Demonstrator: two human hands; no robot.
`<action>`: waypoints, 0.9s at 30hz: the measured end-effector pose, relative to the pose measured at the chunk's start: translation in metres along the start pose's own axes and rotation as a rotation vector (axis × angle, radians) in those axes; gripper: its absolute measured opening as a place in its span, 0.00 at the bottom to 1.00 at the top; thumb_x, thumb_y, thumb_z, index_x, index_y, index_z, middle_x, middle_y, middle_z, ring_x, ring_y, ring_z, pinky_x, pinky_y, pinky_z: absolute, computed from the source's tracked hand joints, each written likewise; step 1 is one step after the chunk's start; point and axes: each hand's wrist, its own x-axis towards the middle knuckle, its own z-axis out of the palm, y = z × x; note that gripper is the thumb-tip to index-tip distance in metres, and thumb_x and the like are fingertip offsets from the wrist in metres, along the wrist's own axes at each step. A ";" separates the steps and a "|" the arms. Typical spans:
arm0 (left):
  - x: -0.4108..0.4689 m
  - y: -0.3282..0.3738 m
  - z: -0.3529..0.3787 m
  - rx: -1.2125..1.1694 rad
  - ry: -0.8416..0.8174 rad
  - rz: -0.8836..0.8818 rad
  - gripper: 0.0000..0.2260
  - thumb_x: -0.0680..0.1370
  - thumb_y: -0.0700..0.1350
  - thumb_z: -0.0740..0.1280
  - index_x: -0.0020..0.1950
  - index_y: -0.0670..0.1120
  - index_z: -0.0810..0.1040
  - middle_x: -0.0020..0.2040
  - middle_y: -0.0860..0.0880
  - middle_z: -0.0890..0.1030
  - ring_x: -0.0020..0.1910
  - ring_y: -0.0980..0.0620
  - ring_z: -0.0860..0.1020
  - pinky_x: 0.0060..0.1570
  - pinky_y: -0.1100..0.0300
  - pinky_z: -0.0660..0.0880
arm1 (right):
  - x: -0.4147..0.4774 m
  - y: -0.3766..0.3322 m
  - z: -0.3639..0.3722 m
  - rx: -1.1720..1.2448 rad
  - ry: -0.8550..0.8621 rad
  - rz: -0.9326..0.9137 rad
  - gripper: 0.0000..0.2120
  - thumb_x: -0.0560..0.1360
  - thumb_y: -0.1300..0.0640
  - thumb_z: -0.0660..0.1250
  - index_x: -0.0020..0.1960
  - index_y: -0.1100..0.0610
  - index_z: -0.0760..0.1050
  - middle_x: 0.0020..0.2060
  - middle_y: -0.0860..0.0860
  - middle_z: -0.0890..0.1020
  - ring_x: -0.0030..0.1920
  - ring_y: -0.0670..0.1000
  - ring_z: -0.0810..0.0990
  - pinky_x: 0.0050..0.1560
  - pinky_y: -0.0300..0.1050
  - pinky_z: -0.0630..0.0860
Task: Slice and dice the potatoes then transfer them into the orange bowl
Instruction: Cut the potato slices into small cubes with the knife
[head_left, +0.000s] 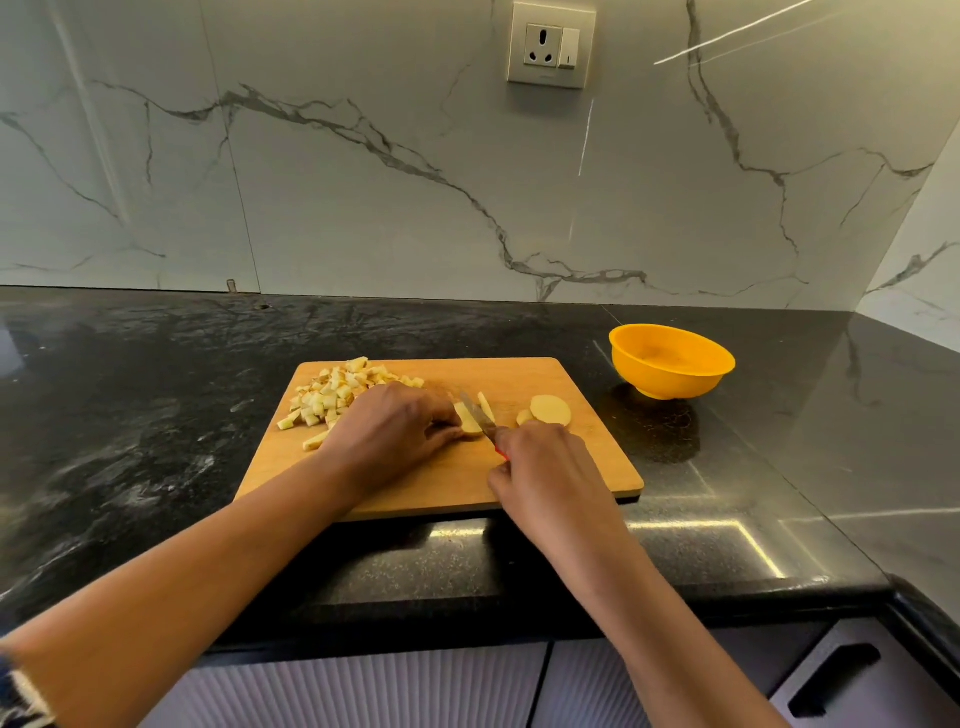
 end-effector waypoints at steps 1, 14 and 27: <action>0.000 0.001 0.000 0.007 0.000 -0.003 0.08 0.76 0.49 0.68 0.53 0.48 0.82 0.46 0.51 0.84 0.40 0.57 0.80 0.42 0.66 0.76 | 0.001 -0.004 0.002 -0.023 -0.010 -0.001 0.12 0.80 0.56 0.59 0.62 0.56 0.74 0.52 0.52 0.77 0.46 0.49 0.74 0.44 0.39 0.67; 0.001 0.003 -0.002 0.007 -0.029 -0.041 0.10 0.77 0.50 0.67 0.55 0.48 0.81 0.49 0.51 0.84 0.44 0.56 0.80 0.45 0.64 0.77 | -0.040 0.000 -0.026 -0.050 -0.096 -0.046 0.17 0.81 0.55 0.58 0.68 0.53 0.69 0.48 0.48 0.72 0.46 0.47 0.71 0.42 0.38 0.63; -0.002 0.001 -0.006 -0.033 -0.036 -0.057 0.09 0.76 0.49 0.67 0.55 0.49 0.81 0.49 0.52 0.83 0.45 0.58 0.80 0.48 0.62 0.78 | -0.017 -0.001 -0.023 -0.025 -0.049 -0.032 0.16 0.79 0.54 0.60 0.67 0.52 0.73 0.56 0.49 0.79 0.53 0.49 0.77 0.50 0.41 0.73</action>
